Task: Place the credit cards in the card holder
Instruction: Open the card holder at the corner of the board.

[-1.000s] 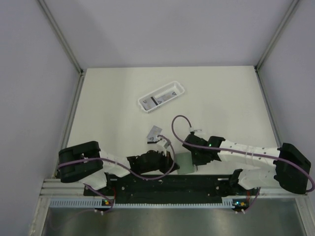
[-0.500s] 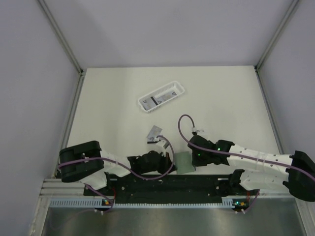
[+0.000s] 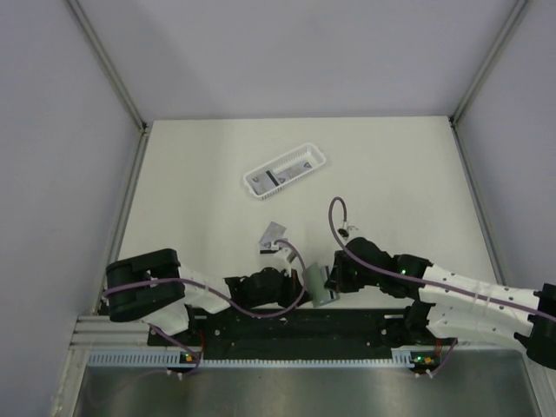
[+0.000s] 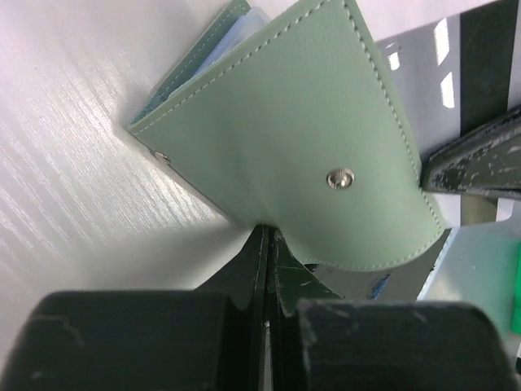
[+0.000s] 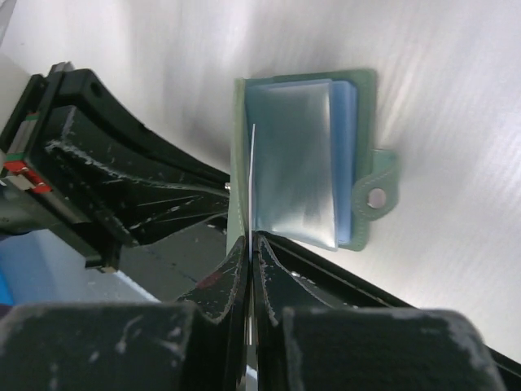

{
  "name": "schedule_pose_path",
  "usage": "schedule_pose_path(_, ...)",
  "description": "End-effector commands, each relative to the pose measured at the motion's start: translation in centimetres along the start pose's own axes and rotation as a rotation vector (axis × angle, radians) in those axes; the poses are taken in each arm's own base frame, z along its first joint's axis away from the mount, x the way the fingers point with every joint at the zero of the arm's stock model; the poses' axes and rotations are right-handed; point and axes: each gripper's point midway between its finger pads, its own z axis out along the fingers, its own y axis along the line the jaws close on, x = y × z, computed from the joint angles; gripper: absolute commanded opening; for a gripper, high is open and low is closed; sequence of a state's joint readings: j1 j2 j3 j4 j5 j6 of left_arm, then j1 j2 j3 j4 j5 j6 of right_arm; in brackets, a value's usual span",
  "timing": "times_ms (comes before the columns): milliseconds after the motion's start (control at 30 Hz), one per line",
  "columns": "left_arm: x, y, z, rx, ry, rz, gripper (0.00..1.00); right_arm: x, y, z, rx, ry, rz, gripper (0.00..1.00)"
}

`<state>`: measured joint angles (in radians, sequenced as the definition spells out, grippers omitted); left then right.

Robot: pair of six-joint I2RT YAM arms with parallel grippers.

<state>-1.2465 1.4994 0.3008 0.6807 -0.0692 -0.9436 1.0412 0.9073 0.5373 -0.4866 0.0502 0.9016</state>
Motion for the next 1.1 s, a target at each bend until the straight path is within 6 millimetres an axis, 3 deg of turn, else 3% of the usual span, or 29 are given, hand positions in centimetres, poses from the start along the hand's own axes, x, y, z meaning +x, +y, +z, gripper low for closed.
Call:
schedule_pose_path(0, 0.4, 3.0, -0.5, -0.113, -0.014, 0.013, 0.00, -0.1, 3.3, 0.8, -0.182, 0.006, 0.028, 0.00)
schedule_pose_path(233, 0.2, 5.1, -2.5, -0.152, -0.057, -0.023, 0.00, 0.2, 4.9, 2.8, -0.269, 0.012, 0.049, 0.00)
schedule_pose_path(333, 0.9, 6.6, -3.6, -0.185, -0.056, -0.051, 0.00, 0.2, 4.7, 3.8, -0.254, 0.018, 0.052, 0.00)
schedule_pose_path(533, 2.8, 8.8, -4.9, -0.219, -0.027, -0.104, 0.00, -0.4, 6.7, 5.3, -0.317, 0.013, 0.047, 0.00)
schedule_pose_path(867, 4.5, 9.2, -4.2, -0.198, 0.019, -0.150, 0.00, -0.5, 8.7, 6.9, -0.372, 0.015, 0.018, 0.00)
schedule_pose_path(1000, 5.5, 9.3, -4.0, -0.190, 0.049, -0.205, 0.00, 0.5, 8.1, 8.0, -0.344, 0.033, 0.021, 0.00)
schedule_pose_path(1067, 6.5, 9.7, -5.2, -0.181, 0.072, -0.247, 0.00, 0.9, 7.6, 8.6, -0.313, 0.040, 0.016, 0.00)
